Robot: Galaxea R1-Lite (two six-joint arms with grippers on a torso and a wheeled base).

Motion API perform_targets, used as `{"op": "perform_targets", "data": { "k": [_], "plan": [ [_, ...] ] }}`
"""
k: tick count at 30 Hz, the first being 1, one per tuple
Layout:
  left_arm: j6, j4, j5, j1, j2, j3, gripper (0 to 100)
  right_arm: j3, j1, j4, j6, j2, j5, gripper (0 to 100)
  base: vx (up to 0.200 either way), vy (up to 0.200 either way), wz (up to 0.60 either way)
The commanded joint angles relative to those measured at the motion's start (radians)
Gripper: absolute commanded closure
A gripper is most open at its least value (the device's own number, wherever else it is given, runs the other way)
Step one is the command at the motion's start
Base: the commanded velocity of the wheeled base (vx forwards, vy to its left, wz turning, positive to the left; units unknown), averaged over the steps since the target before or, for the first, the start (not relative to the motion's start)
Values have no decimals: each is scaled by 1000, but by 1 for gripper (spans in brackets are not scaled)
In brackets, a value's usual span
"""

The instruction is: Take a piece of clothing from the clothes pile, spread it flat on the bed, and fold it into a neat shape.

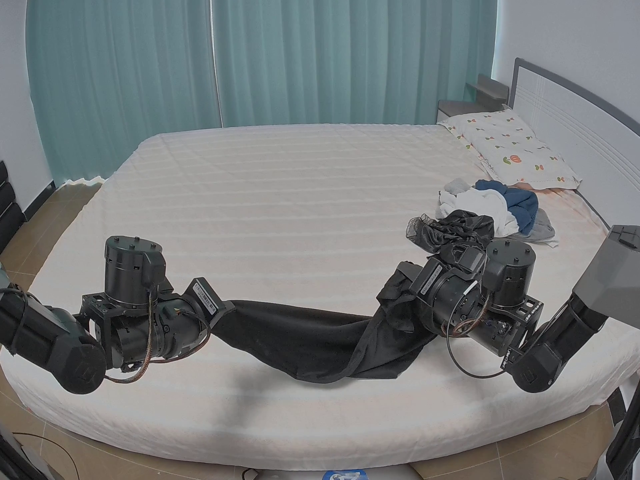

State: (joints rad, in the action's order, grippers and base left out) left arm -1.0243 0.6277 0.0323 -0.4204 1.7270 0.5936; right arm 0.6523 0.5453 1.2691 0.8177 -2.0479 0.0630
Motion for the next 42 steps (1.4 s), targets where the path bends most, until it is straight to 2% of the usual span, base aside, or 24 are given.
{"op": "perform_targets", "data": {
  "k": [1,11,21,27,37,42],
  "plan": [
    [0,-9,1,5,-9,0,100,3,2,-1,-8,6,0,100,0,200,0],
    [0,-20,9,15,-3,-2,100,6,12,-14,-20,11,0,100,0,200,0],
    [-2,-22,12,-1,2,-3,100,-28,-33,-19,-32,18,-3,100,0,0,0],
    [-4,-62,12,-26,-9,-14,100,-99,-30,-14,-29,48,-2,100,-200,0,0],
    [-4,-88,3,-44,-124,-97,100,-257,24,-13,-28,236,1,100,-200,0,0],
    [0,-235,-2,-78,-282,-90,100,-376,50,-20,-35,440,1,100,-40,0,0]
  ]
}}
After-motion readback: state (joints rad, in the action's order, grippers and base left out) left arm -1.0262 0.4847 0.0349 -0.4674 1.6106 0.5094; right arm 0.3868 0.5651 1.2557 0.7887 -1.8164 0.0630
